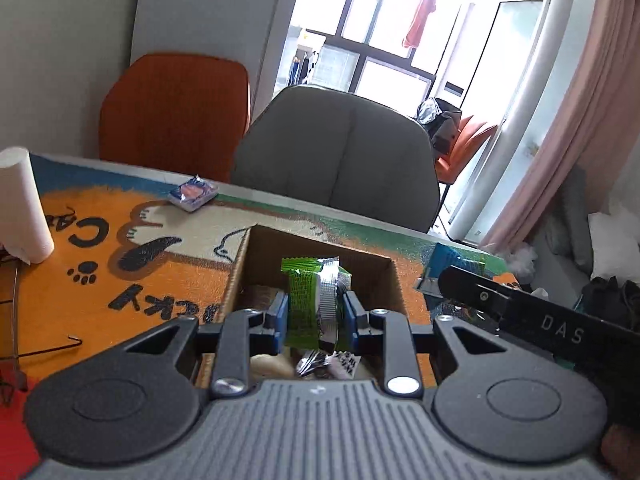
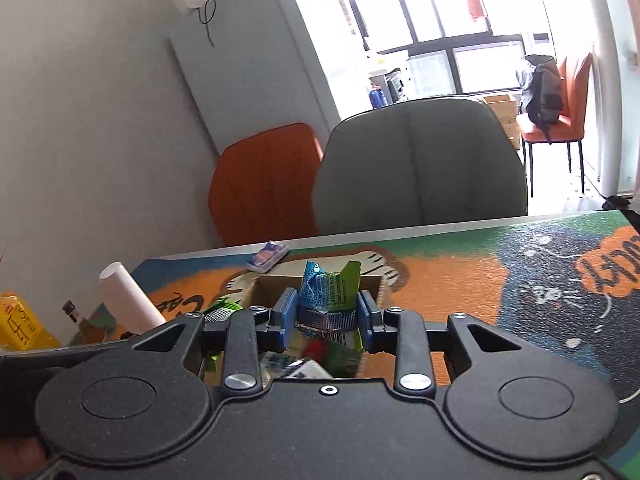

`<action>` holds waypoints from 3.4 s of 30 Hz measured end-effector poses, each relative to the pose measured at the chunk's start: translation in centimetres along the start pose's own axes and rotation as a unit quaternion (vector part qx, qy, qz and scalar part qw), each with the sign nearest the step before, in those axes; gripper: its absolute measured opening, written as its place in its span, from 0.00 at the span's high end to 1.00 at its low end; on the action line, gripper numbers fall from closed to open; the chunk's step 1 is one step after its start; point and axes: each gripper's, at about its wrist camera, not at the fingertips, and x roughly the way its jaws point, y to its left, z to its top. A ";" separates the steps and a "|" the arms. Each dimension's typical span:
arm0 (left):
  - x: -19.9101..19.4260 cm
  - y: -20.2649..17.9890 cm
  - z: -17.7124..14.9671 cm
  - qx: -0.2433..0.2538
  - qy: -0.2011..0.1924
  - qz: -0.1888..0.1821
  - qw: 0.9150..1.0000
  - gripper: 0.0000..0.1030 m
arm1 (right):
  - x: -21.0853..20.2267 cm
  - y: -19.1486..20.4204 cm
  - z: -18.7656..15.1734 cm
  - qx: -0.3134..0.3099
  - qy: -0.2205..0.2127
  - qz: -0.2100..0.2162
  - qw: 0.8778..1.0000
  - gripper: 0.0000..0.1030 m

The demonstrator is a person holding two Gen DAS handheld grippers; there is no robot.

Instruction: Organize snacks

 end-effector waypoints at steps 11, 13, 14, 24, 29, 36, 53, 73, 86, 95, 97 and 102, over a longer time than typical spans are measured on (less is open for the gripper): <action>0.7 2.0 0.0 -0.009 0.021 -0.003 1.000 0.68 | 2.3 1.6 -0.3 -0.004 0.020 0.011 1.000 0.70; 0.7 2.1 0.1 -0.012 0.023 -0.005 1.000 0.65 | 2.5 1.7 -0.2 -0.003 0.023 0.011 1.000 0.70; 0.7 2.2 0.1 -0.012 0.024 -0.003 1.000 0.64 | 2.6 1.7 -0.2 -0.003 0.024 0.013 1.000 0.70; 0.2 3.9 0.3 -0.027 0.018 0.020 0.999 0.47 | 3.4 2.3 -0.1 0.004 0.022 0.022 1.000 0.43; -0.1 4.5 0.1 -0.031 0.014 0.027 0.999 0.34 | 2.9 1.9 -0.5 0.016 0.031 0.013 0.999 0.41; -0.5 4.5 -0.4 -0.031 0.010 0.025 0.999 0.19 | 1.2 1.5 -1.0 0.013 0.032 -0.005 0.999 0.24; -2.2 1.9 -2.9 0.013 -0.003 0.004 1.000 0.00 | -5.3 -1.5 -2.2 0.012 0.014 -0.059 0.998 0.00; -5.5 -0.7 -6.6 0.067 -0.005 -0.002 0.998 0.00 | -10.7 -3.6 -5.3 0.006 -0.007 -0.077 0.997 0.00; -7.6 -0.9 -9.4 0.082 -0.009 -0.007 0.997 0.00 | -13.6 -3.3 -8.1 0.006 -0.013 -0.091 0.996 0.00; -9.5 -0.5 -10.7 0.083 -0.020 -0.011 0.996 0.00 | -15.8 -2.5 -9.4 0.000 -0.031 -0.106 0.994 0.00; -10.1 -0.6 -10.8 0.085 -0.025 -0.012 0.996 0.00 | -16.3 -2.2 -9.6 -0.002 -0.033 -0.107 0.994 0.00; -11.7 -0.8 -11.1 0.096 -0.037 -0.019 0.994 0.00 | -17.5 -1.3 -10.1 -0.009 -0.038 -0.115 0.993 0.00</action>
